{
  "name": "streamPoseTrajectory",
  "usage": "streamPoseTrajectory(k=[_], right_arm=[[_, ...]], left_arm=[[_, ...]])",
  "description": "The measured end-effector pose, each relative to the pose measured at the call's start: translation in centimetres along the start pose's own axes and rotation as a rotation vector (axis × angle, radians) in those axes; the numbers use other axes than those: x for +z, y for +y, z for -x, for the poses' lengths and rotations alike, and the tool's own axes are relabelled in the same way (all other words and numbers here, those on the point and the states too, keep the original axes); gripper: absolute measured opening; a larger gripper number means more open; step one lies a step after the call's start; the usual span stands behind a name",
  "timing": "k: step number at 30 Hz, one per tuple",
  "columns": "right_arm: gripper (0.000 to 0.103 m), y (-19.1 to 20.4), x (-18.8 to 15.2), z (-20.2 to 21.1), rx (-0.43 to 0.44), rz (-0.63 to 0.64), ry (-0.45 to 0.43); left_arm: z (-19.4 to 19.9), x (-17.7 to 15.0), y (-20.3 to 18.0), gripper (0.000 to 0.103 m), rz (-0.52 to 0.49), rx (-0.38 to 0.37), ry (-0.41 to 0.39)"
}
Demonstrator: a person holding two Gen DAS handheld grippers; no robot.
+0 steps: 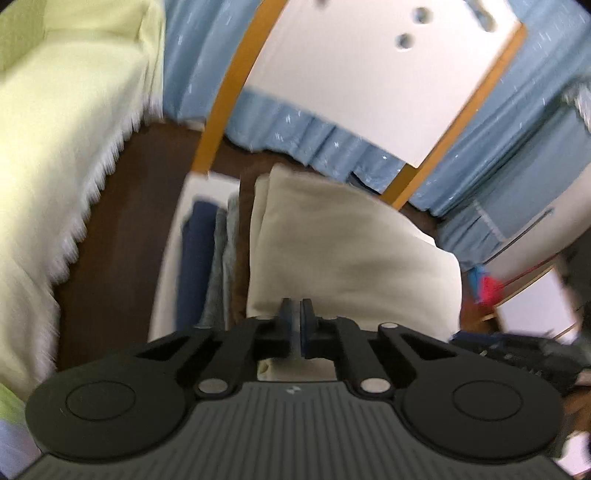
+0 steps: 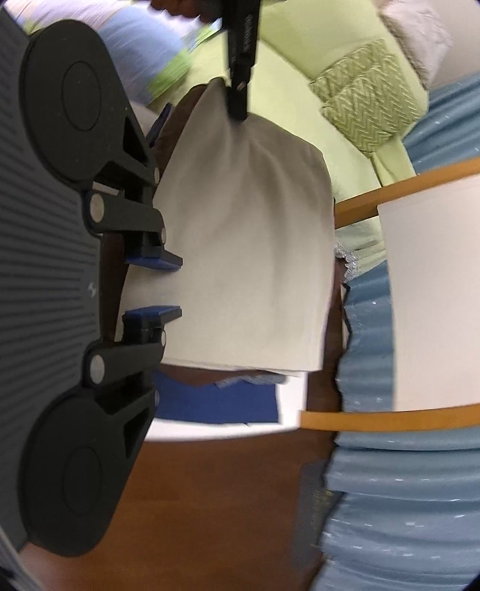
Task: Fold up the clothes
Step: 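Lower the shirt onto the stack and open both grippers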
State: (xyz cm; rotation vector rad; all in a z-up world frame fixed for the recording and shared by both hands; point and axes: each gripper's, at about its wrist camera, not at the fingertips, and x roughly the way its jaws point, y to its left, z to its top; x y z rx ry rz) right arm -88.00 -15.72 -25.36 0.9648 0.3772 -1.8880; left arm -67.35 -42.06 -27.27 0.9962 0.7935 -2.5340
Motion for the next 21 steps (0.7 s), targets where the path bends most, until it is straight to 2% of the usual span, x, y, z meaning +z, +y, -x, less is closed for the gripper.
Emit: streamPoseTrajectory(k=[3,5,7,9,11,16,20,21], right_arm=[[0.019,0.6,0.0,0.8,0.019,0.017,-0.021],[0.018,1.1,-0.6,-0.5,-0.003,0.037,0.042],[0.019,1.1,-0.7,-1.0,-0.023,0.054,0.073],[0.020,1.2,-0.1,-0.2,-0.004,0.059,0.043],[0.016,1.4,1.0,0.7,0.018,0.075,-0.003],[0.015,1.7,4.7,-0.8,0.014,0.126,-0.106],[0.015,0.6,7.1,-4.0,-0.019,0.125,-0.133],[0.015,0.1,7.4,-4.9,-0.027,0.118,-0.129]], left_arm=[[0.1,-0.9,-1.0,0.014,-0.053,0.021,0.023],[-0.7,-1.4,-0.9,0.013,-0.066,0.052,0.038],[-0.4,-1.0,-0.5,0.013,-0.022,0.072,0.002],[0.6,0.0,-0.6,0.012,-0.028,0.088,-0.067],[0.9,1.1,-0.8,0.012,-0.045,0.083,-0.103],[-2.9,5.3,-1.7,0.013,-0.124,0.078,-0.105],[-5.6,6.2,-2.1,0.013,-0.138,0.099,-0.086],[-6.9,6.2,-2.0,0.013,-0.140,0.122,-0.051]])
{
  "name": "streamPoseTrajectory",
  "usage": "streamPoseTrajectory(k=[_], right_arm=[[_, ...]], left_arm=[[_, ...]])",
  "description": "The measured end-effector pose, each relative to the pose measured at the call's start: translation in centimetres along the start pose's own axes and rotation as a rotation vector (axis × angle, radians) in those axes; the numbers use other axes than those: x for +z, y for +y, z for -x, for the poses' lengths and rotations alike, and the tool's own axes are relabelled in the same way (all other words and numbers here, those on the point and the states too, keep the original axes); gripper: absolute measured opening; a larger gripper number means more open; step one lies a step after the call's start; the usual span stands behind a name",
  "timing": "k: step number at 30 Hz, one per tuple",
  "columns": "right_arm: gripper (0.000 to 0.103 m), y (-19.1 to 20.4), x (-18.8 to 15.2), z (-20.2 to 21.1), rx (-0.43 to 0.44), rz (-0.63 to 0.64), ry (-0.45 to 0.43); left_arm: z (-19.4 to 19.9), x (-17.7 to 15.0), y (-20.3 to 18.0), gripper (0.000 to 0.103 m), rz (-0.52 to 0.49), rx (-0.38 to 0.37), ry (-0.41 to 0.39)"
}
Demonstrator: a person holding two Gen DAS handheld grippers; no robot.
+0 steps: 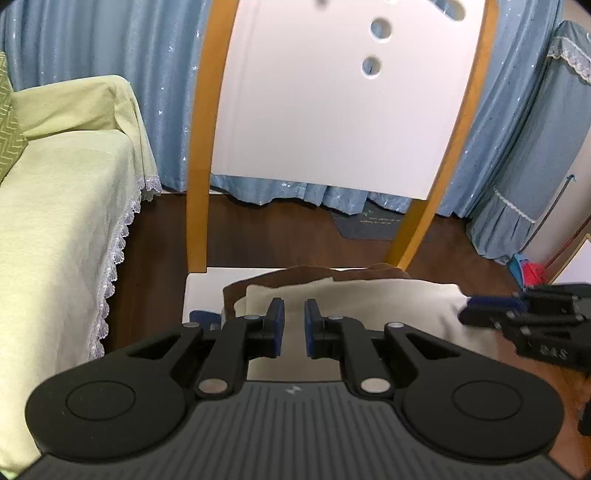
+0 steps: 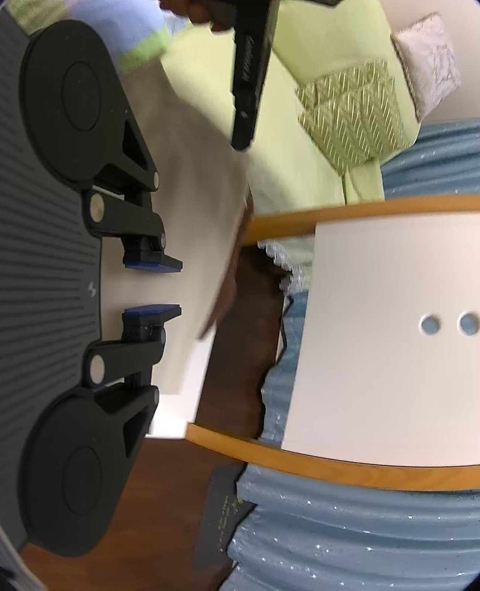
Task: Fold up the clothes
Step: 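Lower the shirt onto the stack and open both grippers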
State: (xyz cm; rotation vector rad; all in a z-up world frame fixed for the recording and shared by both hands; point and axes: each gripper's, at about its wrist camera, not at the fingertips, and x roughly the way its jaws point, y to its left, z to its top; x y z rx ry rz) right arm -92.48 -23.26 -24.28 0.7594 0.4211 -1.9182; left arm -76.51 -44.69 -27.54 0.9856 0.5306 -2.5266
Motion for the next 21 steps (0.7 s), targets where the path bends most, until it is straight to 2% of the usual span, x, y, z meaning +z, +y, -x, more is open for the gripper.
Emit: streamPoseTrajectory(k=[2,3,5,8,12,15,17,21], right_arm=[[0.016,-1.3,-0.1,-2.4,0.003,-0.052,0.069],[0.016,-1.7,-0.3,-2.8,0.009,-0.073,0.074],[0.016,-2.3,-0.6,-2.3,0.010,-0.110,0.054],[0.016,-2.5,-0.5,0.1,-0.039,-0.125,-0.001],[0.016,-1.6,-1.3,2.9,0.010,-0.142,-0.043],[0.016,-0.2,-2.6,2.1,0.031,-0.105,-0.008],[0.016,-0.2,-3.4,0.3,0.006,-0.106,0.061],[0.016,-0.8,-3.5,0.6,0.011,-0.127,0.056]], left_arm=[[-1.1,-0.5,0.2,0.013,0.002,0.031,0.034],[-1.1,-0.6,0.4,0.014,0.021,0.036,0.036],[-0.6,-0.8,0.6,0.014,0.047,0.049,0.033],[1.7,-1.0,0.3,0.014,0.051,0.081,0.026],[3.5,-1.7,-1.1,0.014,0.036,0.126,0.069],[2.8,-2.8,-2.7,0.014,0.000,0.196,0.137],[2.1,-3.1,-3.2,0.014,-0.002,0.223,0.160],[1.9,-2.8,-3.5,0.014,0.016,0.241,0.175]])
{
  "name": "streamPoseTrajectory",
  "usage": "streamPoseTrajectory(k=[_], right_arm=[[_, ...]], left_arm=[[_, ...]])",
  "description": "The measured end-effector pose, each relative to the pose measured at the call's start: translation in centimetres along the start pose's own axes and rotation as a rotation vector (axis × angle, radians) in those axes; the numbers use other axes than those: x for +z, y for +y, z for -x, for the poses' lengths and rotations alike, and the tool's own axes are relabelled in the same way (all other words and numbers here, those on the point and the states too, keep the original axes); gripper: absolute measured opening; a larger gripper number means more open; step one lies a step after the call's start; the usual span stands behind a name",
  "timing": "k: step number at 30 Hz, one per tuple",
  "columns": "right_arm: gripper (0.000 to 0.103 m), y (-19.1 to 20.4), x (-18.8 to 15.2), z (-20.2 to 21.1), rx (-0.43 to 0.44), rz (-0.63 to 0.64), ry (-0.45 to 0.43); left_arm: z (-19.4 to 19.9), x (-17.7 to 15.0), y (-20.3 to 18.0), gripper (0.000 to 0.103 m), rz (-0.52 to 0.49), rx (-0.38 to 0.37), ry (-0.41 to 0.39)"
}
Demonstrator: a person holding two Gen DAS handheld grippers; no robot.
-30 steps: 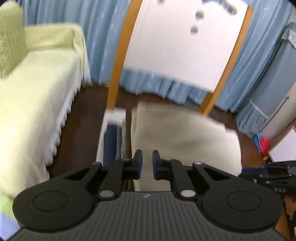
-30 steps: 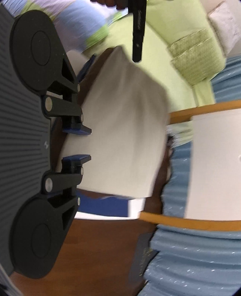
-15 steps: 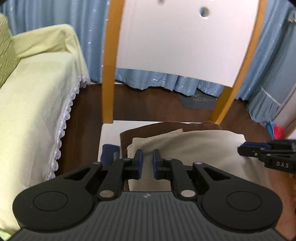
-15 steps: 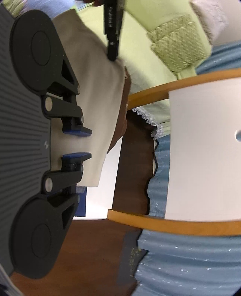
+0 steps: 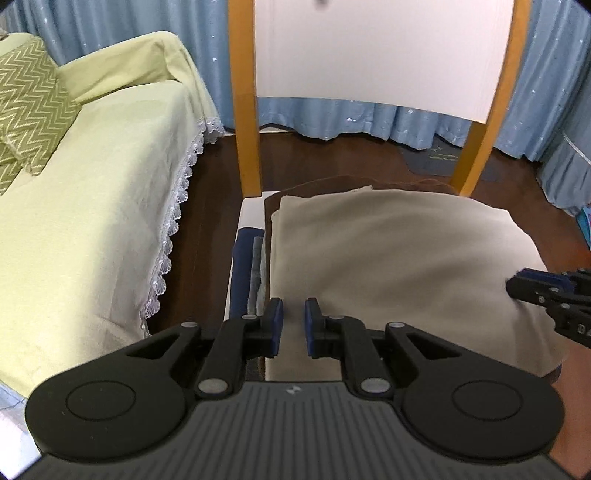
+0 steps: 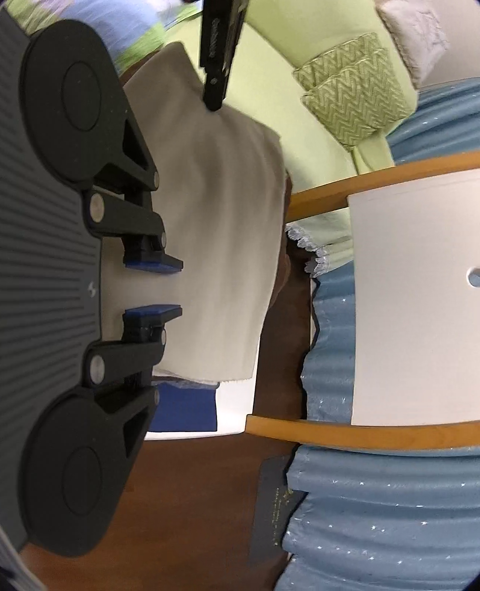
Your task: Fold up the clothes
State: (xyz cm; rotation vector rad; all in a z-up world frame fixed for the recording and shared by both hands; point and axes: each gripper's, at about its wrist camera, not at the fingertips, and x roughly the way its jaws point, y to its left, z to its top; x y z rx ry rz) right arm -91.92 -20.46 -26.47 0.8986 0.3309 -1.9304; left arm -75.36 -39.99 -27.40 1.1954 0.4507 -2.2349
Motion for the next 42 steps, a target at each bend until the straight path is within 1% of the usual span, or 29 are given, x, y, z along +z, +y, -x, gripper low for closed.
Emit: streamPoseTrajectory(k=[2,5,8,10,12,13,14,15,16,17,18,19,20,21,22,23,24,27,28,30,32,34,35,37,38,39,40,41,42], right_arm=[[0.016,0.1,0.1,0.3,-0.004,0.000,0.003],[0.016,0.1,0.2,1.2,-0.012,-0.003,-0.020],[0.017,0.0,0.5,1.5,0.000,-0.012,-0.068],[0.017,0.3,0.8,1.2,0.009,-0.003,-0.084],[0.019,0.4,0.6,0.2,-0.002,0.021,-0.065],[0.020,0.4,0.2,-0.9,-0.034,0.043,-0.019],[0.020,0.2,-0.2,-1.5,-0.059,0.049,0.006],[0.020,0.0,-0.5,-1.5,-0.067,0.042,0.004],[0.023,-0.2,-0.7,-0.9,-0.077,0.028,-0.007],[0.028,-0.2,-0.8,0.1,-0.090,0.019,-0.018],[0.031,-0.1,-1.0,0.8,-0.100,0.016,-0.026],[0.039,0.0,-1.3,2.1,-0.103,-0.003,-0.039],[0.045,0.0,-1.7,3.5,-0.099,-0.035,-0.048],[0.046,0.2,-2.2,4.7,-0.088,-0.069,-0.047],[0.050,0.5,-2.9,5.7,-0.082,-0.098,-0.042],[0.056,0.8,-3.5,6.6,-0.079,-0.124,-0.036],[0.058,1.0,-4.1,7.3,-0.080,-0.142,-0.033],[0.065,2.3,-6.5,9.8,-0.105,-0.206,-0.036],[0.068,2.9,-7.5,10.7,-0.120,-0.229,-0.035],[0.070,4.1,-9.4,12.4,-0.150,-0.258,-0.035],[0.080,5.5,-10.9,14.2,-0.168,-0.265,-0.051],[0.083,7.0,-12.0,16.2,-0.181,-0.253,-0.080],[0.088,8.2,-12.5,17.7,-0.192,-0.244,-0.100],[0.093,10.2,-12.8,20.2,-0.218,-0.232,-0.130],[0.097,11.3,-12.9,21.6,-0.230,-0.224,-0.147],[0.099,12.5,-12.8,23.2,-0.240,-0.215,-0.165],[0.101,13.6,-12.7,24.8,-0.249,-0.205,-0.183],[0.102,14.7,-12.6,26.5,-0.253,-0.199,-0.204],[0.102,15.8,-12.5,28.3,-0.253,-0.196,-0.227]], left_arm=[[0.2,0.2,0.0,0.014,0.009,-0.001,0.004],[1.1,0.6,0.1,0.014,0.009,0.004,-0.006],[1.7,0.9,0.0,0.017,-0.013,0.003,-0.027],[1.1,0.3,-0.5,0.019,-0.048,0.018,-0.007],[0.3,-0.3,-0.7,0.021,-0.066,0.035,0.012],[-0.2,-0.7,-0.9,0.021,-0.078,0.049,0.019],[-0.7,-1.1,-1.0,0.021,-0.089,0.062,0.027],[-0.2,-1.0,-1.4,0.022,-0.095,0.075,0.024],[0.3,-0.9,-1.6,0.032,-0.094,0.084,0.024],[0.8,-0.8,-1.7,0.040,-0.093,0.094,0.024],[1.6,-0.6,-2.0,0.054,-0.086,0.098,0.025],[2.3,-0.6,-2.3,0.060,-0.081,0.096,0.022],[3.1,-0.5,-2.7,0.060,-0.077,0.094,0.018],[3.7,-0.7,-3.0,0.062,-0.074,0.092,0.020],[4.3,-0.9,-3.3,0.066,-0.072,0.090,0.021],[4.9,-1.1,-3.6,0.069,-0.069,0.088,0.023],[5.5,-1.4,-3.9,0.070,-0.066,0.086,0.024],[7.5,-3.5,-4.1,0.071,-0.030,0.058,0.027],[8.2,-4.8,-3.9,0.071,-0.013,0.049,0.035],[9.5,-7.0,-3.7,0.071,0.012,0.039,0.050],[11.7,-10.1,-2.9,0.071,0.016,0.076,0.062],[13.8,-12.4,-2.4,0.071,0.013,0.115,0.061],[14.8,-13.3,-2.2,0.072,0.010,0.129,0.059],[18.5,-15.7,-1.6,0.073,-0.015,0.164,0.049],[19.8,-16.3,-1.5,0.074,-0.018,0.176,0.043],[22.0,-17.1,-1.3,0.076,-0.019,0.189,0.033],[24.1,-17.7,-1.0,0.077,-0.018,0.189,0.023],[25.4,-17.9,-0.9,0.079,-0.012,0.185,0.017],[28.1,-18.6,-0.3,0.082,0.014,0.167,0.001]])
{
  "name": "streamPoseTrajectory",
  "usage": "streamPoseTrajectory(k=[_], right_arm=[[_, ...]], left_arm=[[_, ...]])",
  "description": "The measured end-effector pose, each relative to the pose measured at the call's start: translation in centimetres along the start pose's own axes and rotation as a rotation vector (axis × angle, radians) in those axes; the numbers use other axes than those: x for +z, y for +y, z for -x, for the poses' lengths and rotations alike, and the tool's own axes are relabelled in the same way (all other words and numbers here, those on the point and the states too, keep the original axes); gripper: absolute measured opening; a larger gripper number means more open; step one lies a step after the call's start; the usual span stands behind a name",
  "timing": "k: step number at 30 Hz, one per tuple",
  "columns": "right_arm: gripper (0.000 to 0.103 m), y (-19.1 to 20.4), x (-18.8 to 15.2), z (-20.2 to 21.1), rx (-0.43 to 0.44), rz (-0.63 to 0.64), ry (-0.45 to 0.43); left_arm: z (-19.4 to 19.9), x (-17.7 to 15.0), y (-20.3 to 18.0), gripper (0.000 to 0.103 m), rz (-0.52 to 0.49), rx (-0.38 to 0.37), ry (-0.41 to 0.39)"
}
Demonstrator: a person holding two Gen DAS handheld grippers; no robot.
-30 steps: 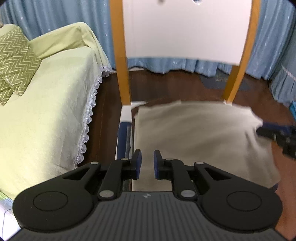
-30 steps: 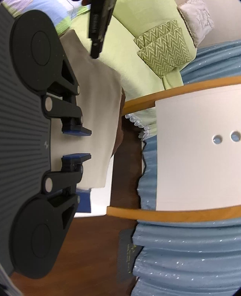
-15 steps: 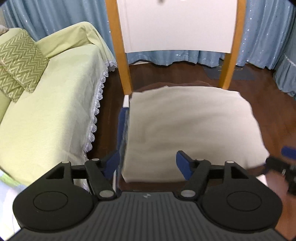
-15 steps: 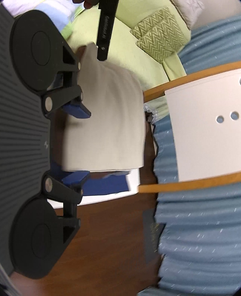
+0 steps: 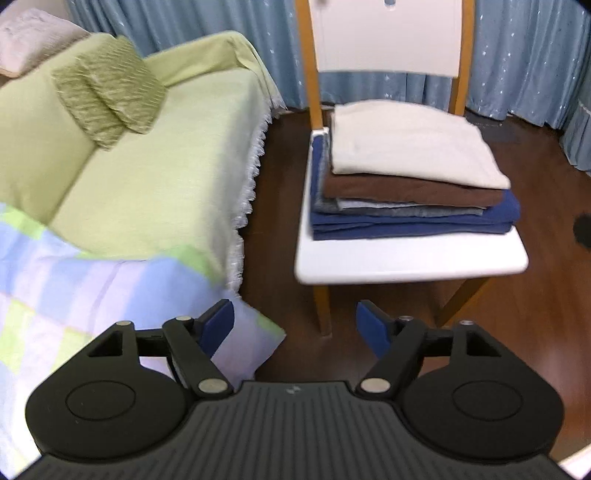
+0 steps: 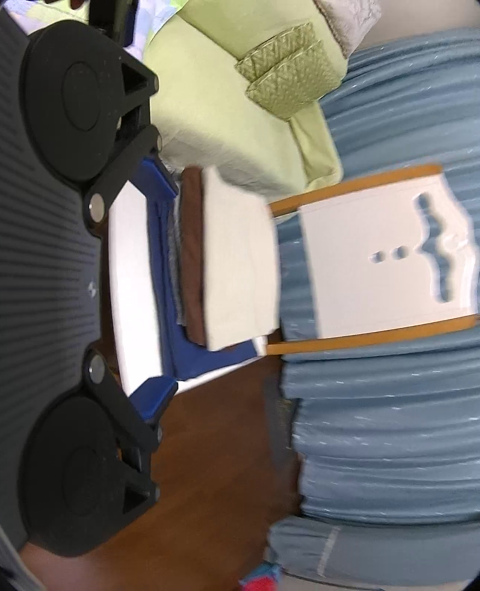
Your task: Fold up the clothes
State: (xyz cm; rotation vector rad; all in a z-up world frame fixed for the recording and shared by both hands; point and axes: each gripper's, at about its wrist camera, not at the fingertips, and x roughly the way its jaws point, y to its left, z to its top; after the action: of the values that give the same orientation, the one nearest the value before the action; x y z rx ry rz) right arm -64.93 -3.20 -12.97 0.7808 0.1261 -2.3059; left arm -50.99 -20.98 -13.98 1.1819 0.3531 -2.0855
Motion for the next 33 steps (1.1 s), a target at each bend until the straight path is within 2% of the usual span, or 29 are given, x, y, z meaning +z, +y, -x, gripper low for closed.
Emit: streamPoseTrajectory(k=[2,6,8,11,14,17,23,27,33], right_arm=[[0.102,0.9,0.6,3.1,0.015,0.005,-0.021],[0.102,2.2,1.5,8.6,0.035,0.025,-0.025],[0.102,2.3,1.6,11.7,0.064,0.000,0.003],[0.102,1.9,1.3,14.8,0.090,-0.021,0.036],[0.102,1.9,0.9,17.4,0.067,0.050,0.029],[0.102,1.4,0.8,18.9,0.031,0.099,0.019],[0.102,-0.7,1.6,21.5,0.012,0.045,-0.011],[0.102,-1.6,2.0,22.2,0.008,0.077,-0.019],[0.102,-2.8,2.8,22.6,0.011,0.094,-0.023]], left_arm=[[3.2,-0.8,1.1,0.083,0.028,-0.030,-0.016],[9.8,-2.5,2.5,0.085,0.042,-0.007,-0.028],[11.4,-2.9,2.7,0.085,0.050,0.005,-0.008],[14.2,-3.7,3.1,0.085,0.092,-0.036,0.017],[16.8,-3.7,2.9,0.085,0.121,-0.025,0.040],[18.9,-3.6,2.6,0.085,0.138,-0.047,-0.019],[20.7,-2.9,1.7,0.084,0.142,-0.073,-0.069],[21.4,-2.2,0.1,0.084,0.119,-0.075,-0.106],[21.9,-1.5,-1.8,0.084,0.097,-0.074,-0.114]])
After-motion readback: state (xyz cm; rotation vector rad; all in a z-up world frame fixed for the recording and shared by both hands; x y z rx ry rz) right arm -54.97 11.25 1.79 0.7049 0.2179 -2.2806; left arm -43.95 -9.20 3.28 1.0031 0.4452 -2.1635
